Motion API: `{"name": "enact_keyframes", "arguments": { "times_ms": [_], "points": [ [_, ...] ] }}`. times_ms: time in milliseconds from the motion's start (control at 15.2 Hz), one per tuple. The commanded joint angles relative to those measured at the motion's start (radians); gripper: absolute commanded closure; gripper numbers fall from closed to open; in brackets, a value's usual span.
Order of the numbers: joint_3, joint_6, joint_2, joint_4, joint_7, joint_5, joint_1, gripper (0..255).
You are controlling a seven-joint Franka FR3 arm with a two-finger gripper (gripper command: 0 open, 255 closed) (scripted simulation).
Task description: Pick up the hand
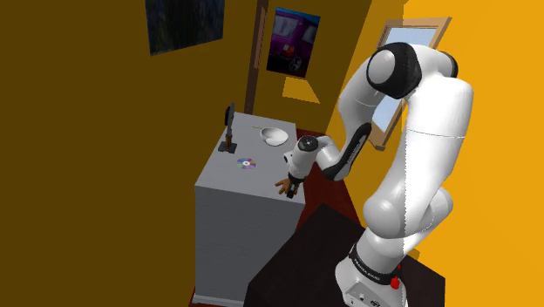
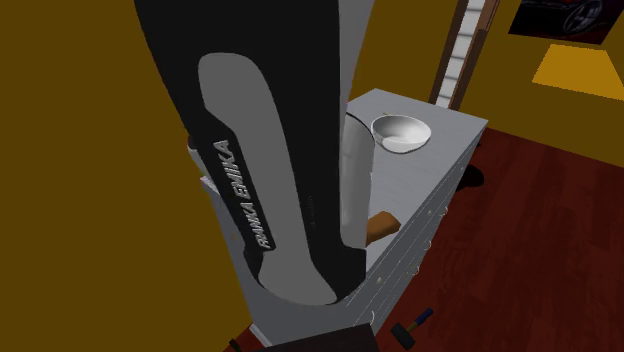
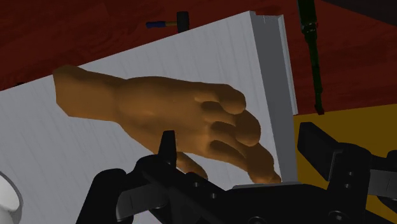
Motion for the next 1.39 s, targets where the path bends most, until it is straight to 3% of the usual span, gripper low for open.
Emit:
{"name": "enact_keyframes", "arguments": {
  "times_ms": [0,66,198,264,858,1320],
  "points": [
    [0.003,-0.001,0.037,0.022,0.078,-0.071,0.002,0],
    [0.006,-0.003,0.066,0.041,0.13,-0.119,0.001,0],
    [0.008,-0.004,0.066,0.04,0.13,-0.119,-0.001,0],
    [0.008,-0.004,0.065,0.039,0.131,-0.12,-0.001,255],
    [0.008,-0.004,0.066,0.04,0.13,-0.119,-0.001,255],
    [-0.003,-0.002,-0.064,-0.04,-0.116,0.111,0.003,255]
  ]
}}
